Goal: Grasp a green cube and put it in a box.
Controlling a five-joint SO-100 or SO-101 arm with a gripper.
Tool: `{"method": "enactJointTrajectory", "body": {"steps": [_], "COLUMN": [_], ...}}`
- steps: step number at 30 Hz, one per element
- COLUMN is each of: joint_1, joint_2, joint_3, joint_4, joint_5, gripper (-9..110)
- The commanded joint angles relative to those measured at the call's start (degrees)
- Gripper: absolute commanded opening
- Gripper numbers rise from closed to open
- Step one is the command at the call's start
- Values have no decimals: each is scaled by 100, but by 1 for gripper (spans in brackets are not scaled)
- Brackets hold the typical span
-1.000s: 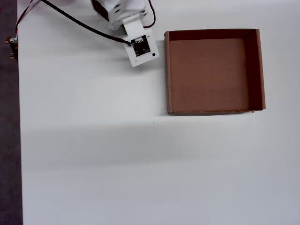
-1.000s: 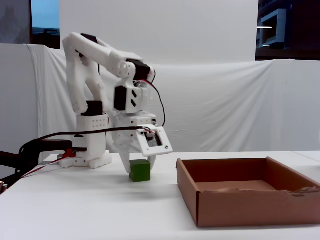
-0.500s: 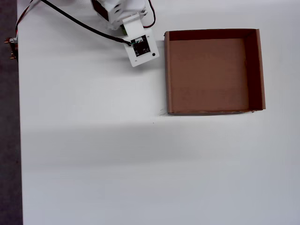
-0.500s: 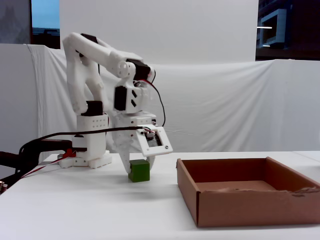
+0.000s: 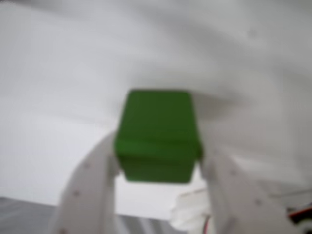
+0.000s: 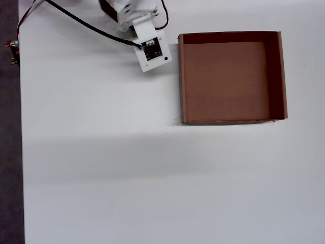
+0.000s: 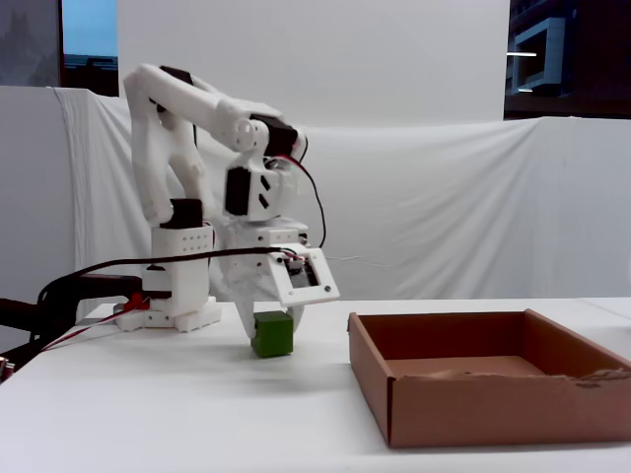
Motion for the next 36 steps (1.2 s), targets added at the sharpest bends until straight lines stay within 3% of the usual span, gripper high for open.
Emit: {"method": "enactJointTrajectory", "body": {"steps": [1,18,36], "joint_1": [18,105,-264], "joint_2": [9,-70,-1793], "joint_3": [-439,-2347,-4526], "joint_4": [114,668,817], "joint_5": [-18,-44,-211], "gripper": [14,13,14]}}
